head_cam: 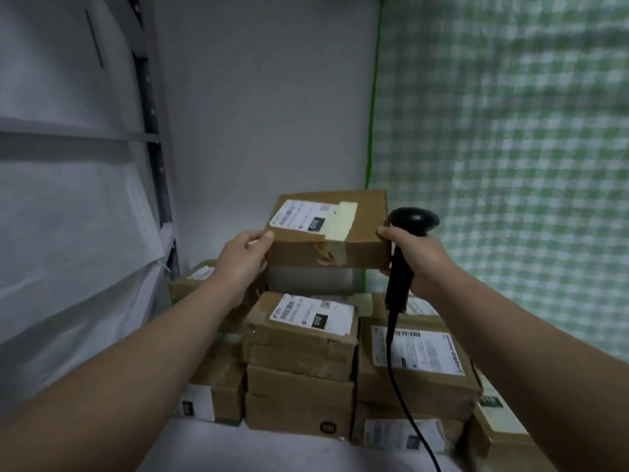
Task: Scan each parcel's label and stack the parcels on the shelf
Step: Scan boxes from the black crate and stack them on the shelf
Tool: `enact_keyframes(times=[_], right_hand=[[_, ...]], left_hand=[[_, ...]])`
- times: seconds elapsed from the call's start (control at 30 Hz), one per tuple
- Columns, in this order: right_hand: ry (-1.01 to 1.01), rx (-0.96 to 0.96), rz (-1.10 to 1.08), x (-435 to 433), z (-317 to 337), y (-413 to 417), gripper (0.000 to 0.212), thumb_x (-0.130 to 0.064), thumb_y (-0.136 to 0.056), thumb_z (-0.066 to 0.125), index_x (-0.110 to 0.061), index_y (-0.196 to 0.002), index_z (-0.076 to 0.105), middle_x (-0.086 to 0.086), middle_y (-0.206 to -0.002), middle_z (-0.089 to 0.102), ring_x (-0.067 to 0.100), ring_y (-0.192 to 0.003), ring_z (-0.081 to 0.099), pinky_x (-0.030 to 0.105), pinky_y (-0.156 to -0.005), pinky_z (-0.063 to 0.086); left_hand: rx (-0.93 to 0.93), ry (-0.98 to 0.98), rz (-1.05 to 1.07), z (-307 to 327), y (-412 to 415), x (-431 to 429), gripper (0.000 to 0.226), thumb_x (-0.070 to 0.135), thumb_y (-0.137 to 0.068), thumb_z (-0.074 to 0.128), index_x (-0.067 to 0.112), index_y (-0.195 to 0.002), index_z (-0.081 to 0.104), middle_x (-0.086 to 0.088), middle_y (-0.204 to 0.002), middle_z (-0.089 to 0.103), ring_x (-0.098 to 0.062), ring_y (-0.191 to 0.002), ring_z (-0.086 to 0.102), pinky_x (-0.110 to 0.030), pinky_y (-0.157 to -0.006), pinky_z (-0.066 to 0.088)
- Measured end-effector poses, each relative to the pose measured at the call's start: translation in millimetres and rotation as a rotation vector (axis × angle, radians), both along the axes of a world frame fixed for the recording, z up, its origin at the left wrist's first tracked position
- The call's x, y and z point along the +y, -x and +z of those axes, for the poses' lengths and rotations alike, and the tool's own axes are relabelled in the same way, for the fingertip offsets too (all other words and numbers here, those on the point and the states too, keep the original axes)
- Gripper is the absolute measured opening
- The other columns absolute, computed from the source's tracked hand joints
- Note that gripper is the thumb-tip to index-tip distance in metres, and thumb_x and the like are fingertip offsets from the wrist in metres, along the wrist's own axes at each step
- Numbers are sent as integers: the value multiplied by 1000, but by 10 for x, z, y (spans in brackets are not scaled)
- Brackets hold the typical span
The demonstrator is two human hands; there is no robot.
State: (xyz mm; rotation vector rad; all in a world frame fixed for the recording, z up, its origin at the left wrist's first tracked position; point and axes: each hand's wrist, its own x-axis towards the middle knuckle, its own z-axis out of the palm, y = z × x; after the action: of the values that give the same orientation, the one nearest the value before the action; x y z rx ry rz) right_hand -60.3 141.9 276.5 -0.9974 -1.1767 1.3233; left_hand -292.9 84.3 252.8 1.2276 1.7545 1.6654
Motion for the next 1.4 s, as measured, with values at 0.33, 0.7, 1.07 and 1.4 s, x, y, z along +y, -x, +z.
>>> enact_keyframes(times=[0.33,0.7,1.07,1.4], right_hand=[[175,-220,136,639,-309,306,30,-12,-79,74,-2,-105,62,15,-95,67,29,-82,66,40,-75,59],[282,-237,221,680,-537,353,34,-14,-83,70,-5,-111,56,14,-83,56,25,-57,58,32,-47,55],[127,-474,259,-347,-318,-85,15,-16,-88,64,-5,-92,56,16,-73,63,18,-44,52,26,-47,46],[198,-817,507,-2191,-1797,-1020,20,-20,-88,70,-4,-96,61,15,-75,62,20,-48,55,26,-45,50]], left_hand=[[616,300,18,-148,227,599,53,45,-102,33,3,-99,67,-12,-98,63,-25,-88,55,-31,-72,37],[791,266,-77,-398,202,632,34,36,-100,42,12,-100,67,-3,-95,66,-17,-84,57,-31,-71,40],[887,84,-120,-496,-270,-327,26,27,-97,52,14,-112,67,-1,-114,65,-15,-101,57,-23,-79,40],[619,177,-292,-2112,-1100,-2190,19,24,-94,57,14,-108,66,6,-101,63,-10,-99,57,-22,-86,43]])
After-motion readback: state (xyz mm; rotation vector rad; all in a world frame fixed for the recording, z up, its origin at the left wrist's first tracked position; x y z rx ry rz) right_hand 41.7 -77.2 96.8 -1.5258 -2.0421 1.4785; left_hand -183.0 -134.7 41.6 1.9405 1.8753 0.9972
